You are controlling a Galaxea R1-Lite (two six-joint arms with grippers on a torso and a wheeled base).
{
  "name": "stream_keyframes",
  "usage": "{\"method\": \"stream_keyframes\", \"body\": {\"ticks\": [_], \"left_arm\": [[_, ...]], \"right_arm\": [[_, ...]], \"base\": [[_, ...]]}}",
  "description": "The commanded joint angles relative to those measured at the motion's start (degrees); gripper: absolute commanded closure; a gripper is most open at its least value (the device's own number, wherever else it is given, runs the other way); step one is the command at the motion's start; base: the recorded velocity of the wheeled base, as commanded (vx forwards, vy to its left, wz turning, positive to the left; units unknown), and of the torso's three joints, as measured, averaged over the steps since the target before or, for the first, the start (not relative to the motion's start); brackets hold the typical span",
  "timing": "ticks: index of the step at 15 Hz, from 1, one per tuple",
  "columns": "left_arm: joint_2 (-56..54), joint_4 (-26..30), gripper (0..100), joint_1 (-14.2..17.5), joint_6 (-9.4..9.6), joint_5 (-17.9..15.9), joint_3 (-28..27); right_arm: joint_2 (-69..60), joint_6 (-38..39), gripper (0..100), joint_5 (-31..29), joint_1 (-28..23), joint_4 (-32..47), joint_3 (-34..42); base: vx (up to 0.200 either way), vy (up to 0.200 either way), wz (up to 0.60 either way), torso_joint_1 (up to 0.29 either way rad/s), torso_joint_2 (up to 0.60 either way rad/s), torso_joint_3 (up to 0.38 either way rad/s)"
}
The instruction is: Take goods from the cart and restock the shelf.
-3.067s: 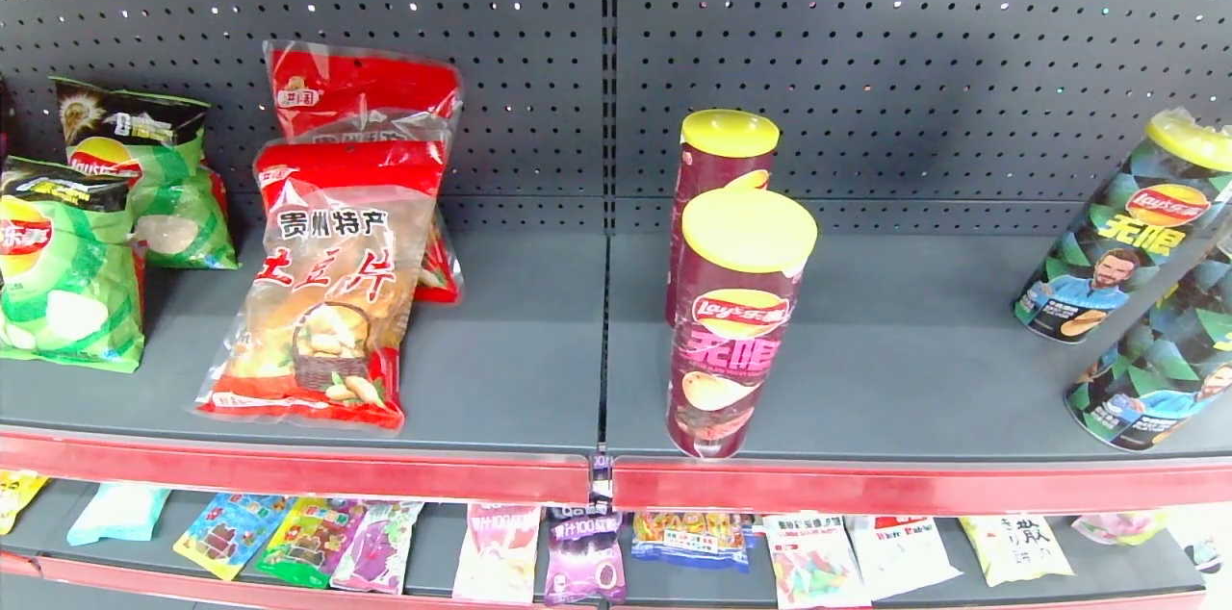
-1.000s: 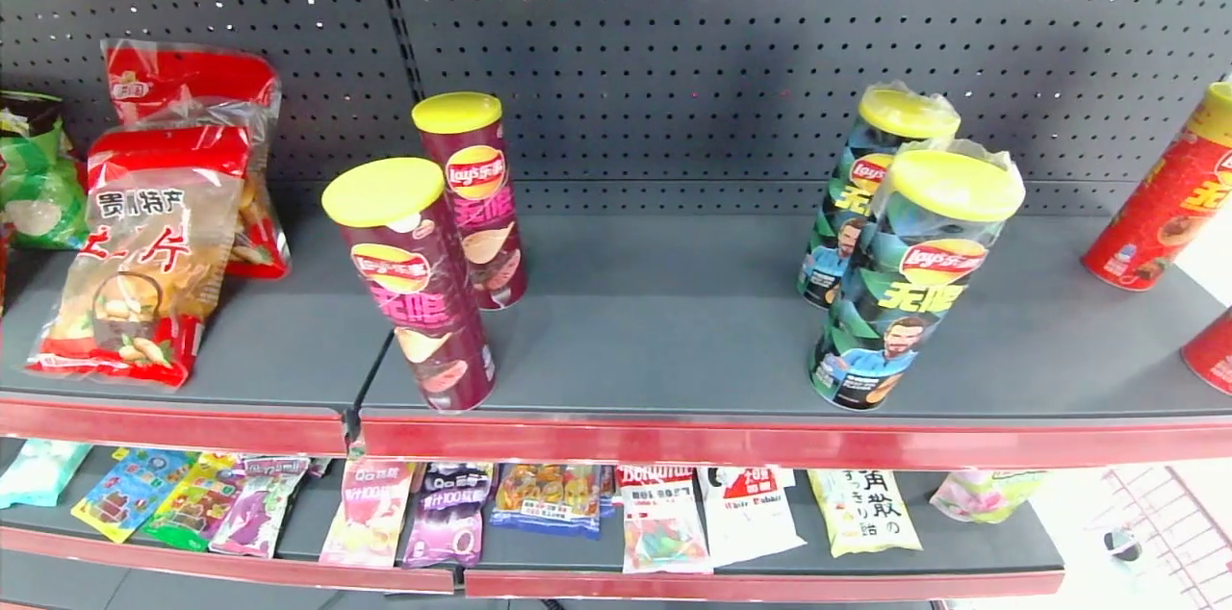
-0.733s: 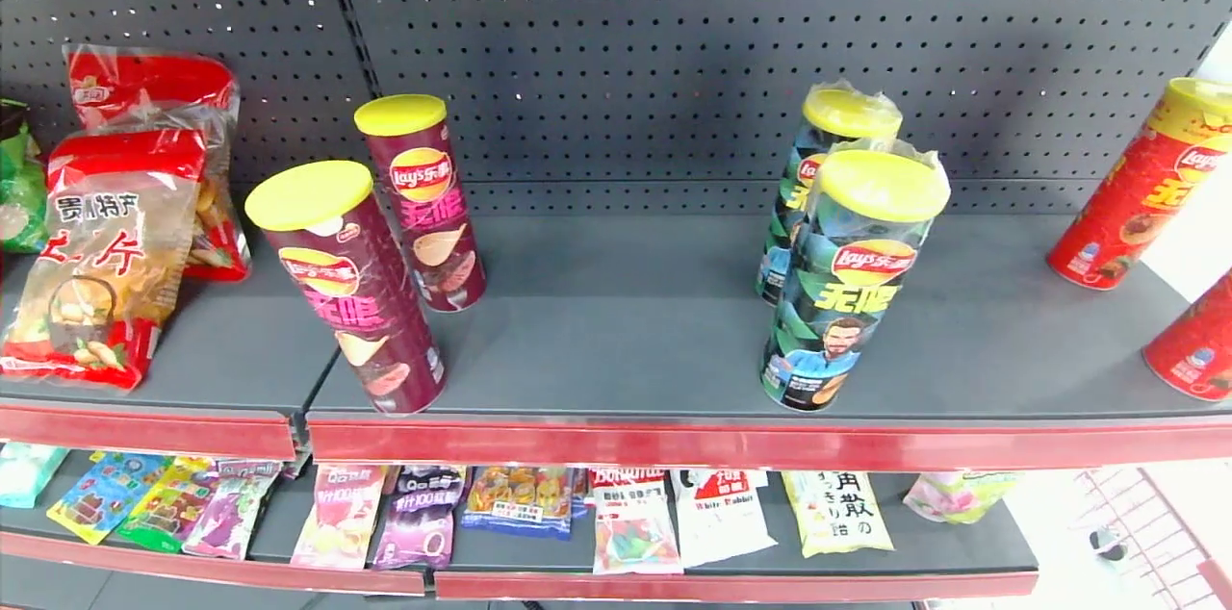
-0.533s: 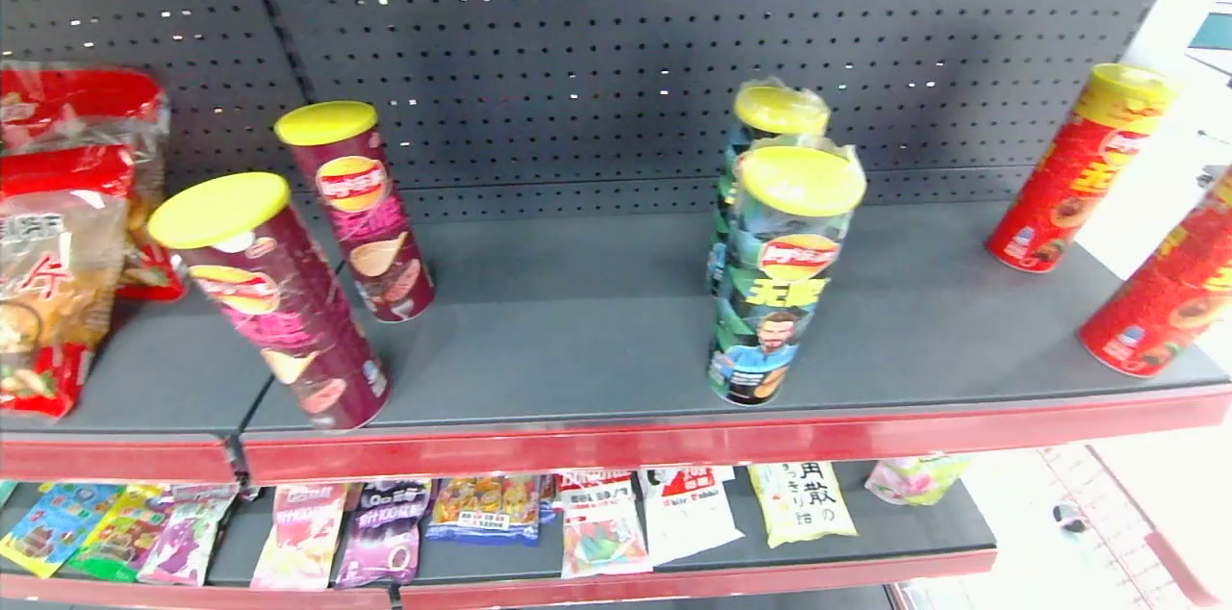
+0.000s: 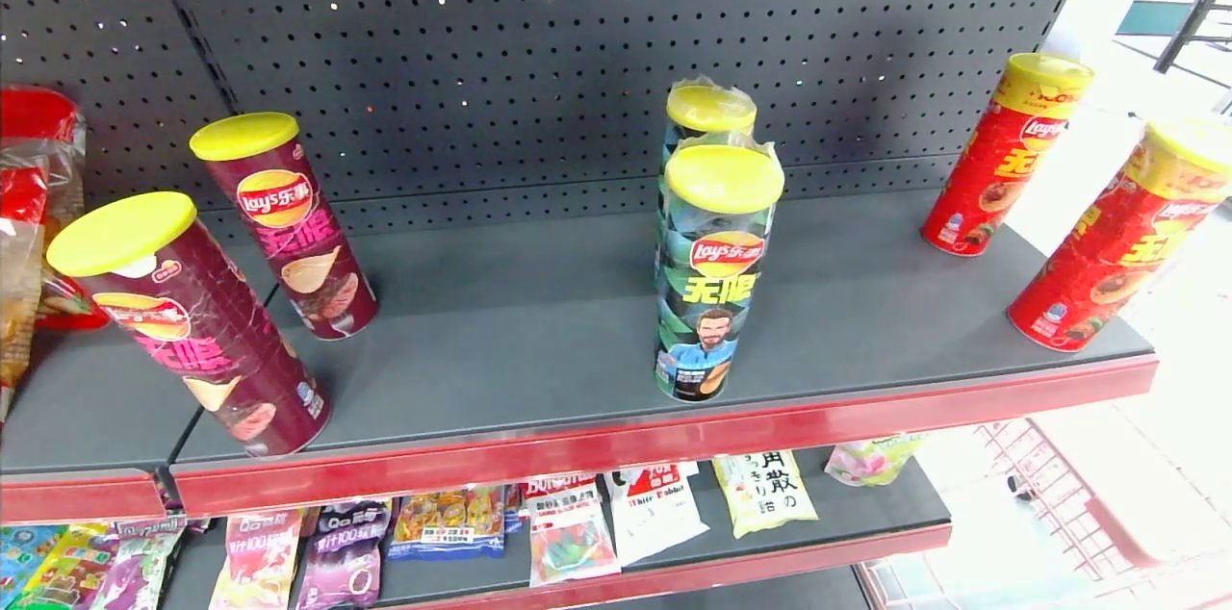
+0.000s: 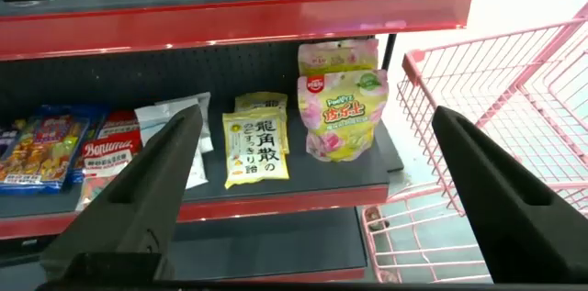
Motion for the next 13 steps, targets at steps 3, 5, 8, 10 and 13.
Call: {"method": "stream_keyframes", "body": {"ticks": [3,5,8,10,13], "left_arm": [[0.07,0.02,0,0.01,-0.03,0.01,0.00],[0.07,0.02,0,0.01,-0.03,0.01,0.00],[0.07,0.02,0,0.01,-0.03,0.01,0.00],[0.07,0.02,0,0.01,-0.03,0.01,0.00],[0.07,0.02,0,0.01,-0.03,0.01,0.00]], "right_arm": [[0.02,-0.02,0,0.02,-0.01,-0.01,-0.04],[0.02,-0.02,0,0.02,-0.01,-0.01,0.05],[0.02,-0.02,0,0.02,-0.01,-0.01,-0.04],[0.02,0.07,0,0.02,-0.01,-0.01,-0.04],[0.02,-0.02,0,-0.07,-0.01,-0.01,0.05]], "base": [[0.000,0.000,0.00,0.000,0.00,0.000],[0.000,0.000,0.00,0.000,0.00,0.000],[0.000,0.000,0.00,0.000,0.00,0.000],[0.000,0.000,0.00,0.000,0.00,0.000],[0.000,0.000,0.00,0.000,0.00,0.000]]}}
